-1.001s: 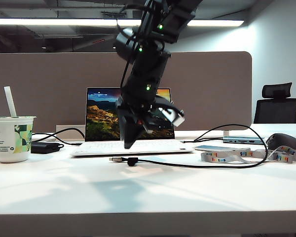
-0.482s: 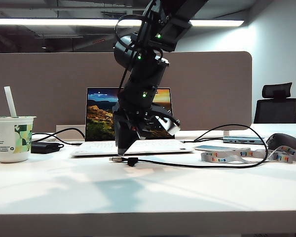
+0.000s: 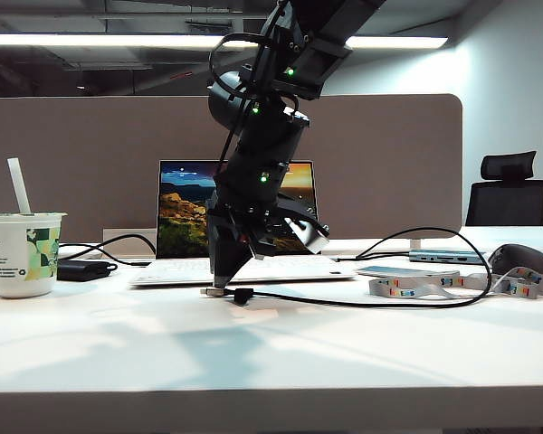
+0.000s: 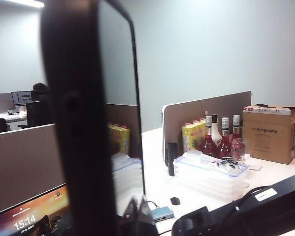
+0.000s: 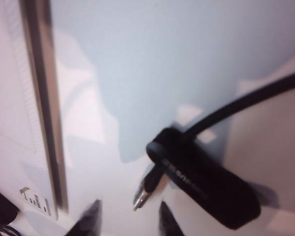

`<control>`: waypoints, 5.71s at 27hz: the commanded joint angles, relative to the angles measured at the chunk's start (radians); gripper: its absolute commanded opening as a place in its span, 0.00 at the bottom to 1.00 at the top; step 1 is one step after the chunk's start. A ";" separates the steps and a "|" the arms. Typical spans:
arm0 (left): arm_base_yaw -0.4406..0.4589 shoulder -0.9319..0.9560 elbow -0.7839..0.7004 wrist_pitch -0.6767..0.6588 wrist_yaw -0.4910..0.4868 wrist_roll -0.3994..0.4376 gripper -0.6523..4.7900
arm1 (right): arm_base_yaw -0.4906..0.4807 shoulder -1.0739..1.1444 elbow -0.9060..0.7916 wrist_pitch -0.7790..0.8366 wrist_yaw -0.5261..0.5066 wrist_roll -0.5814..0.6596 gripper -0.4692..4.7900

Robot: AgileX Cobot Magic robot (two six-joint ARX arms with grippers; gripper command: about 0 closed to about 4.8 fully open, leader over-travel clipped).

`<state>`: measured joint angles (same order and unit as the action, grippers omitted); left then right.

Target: Pick up the black phone, pick up the charger plug, insert the charger plug into the phone's charging port, and finally place the connected phone back on the desk.

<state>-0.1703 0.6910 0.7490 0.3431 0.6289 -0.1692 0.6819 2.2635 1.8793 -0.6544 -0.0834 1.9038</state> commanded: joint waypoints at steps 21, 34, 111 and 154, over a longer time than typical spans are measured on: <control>0.001 -0.006 0.009 0.039 0.000 0.005 0.11 | -0.002 0.035 0.004 -0.017 -0.047 0.033 0.10; 0.000 -0.006 0.009 0.037 0.000 0.003 0.11 | -0.070 0.014 0.005 0.011 -0.183 -0.270 0.07; -0.113 0.415 0.010 0.246 0.563 -0.008 0.11 | -0.135 -0.620 0.005 0.147 -1.137 -1.876 0.07; -0.113 0.415 0.009 0.227 0.563 -0.015 0.11 | -0.095 -0.642 0.005 0.089 -1.088 -1.983 0.07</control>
<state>-0.2821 1.1107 0.7490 0.5423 1.1889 -0.1780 0.5884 1.6302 1.8790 -0.5816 -1.1767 -0.0761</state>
